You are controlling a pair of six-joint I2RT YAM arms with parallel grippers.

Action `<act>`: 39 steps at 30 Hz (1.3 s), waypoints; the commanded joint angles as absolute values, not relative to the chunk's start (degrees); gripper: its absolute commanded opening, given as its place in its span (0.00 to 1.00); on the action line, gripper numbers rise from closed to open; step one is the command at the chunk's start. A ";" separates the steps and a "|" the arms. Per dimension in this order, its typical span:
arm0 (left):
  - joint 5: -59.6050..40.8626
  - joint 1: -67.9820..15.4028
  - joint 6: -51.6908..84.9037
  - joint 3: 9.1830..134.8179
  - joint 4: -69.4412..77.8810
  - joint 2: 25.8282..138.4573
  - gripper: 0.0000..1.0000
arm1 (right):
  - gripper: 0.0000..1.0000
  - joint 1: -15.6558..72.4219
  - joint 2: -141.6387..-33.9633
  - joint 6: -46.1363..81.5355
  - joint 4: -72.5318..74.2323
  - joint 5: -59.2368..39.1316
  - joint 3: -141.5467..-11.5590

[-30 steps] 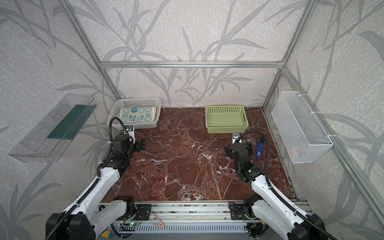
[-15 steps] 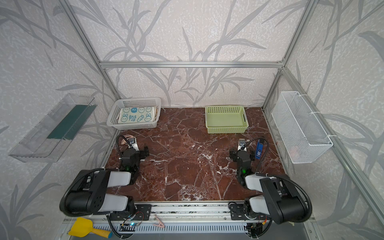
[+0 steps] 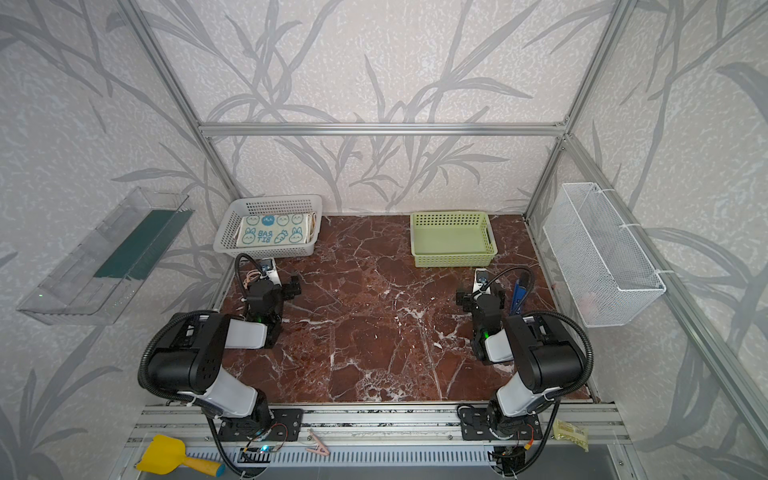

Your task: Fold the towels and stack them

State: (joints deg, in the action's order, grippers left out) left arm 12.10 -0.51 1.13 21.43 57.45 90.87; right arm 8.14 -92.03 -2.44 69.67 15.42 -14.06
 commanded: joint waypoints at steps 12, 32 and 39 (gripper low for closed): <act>11.36 -0.09 1.76 21.47 54.90 90.09 0.99 | 0.99 7.73 -91.17 -3.18 58.49 11.88 -20.52; 11.18 -0.09 1.76 21.54 54.73 90.09 0.99 | 0.99 7.73 -91.21 -3.22 58.46 11.87 -20.48; 11.28 -0.09 1.72 21.67 54.60 90.07 0.99 | 0.99 7.73 -91.15 -3.25 58.45 11.86 -20.48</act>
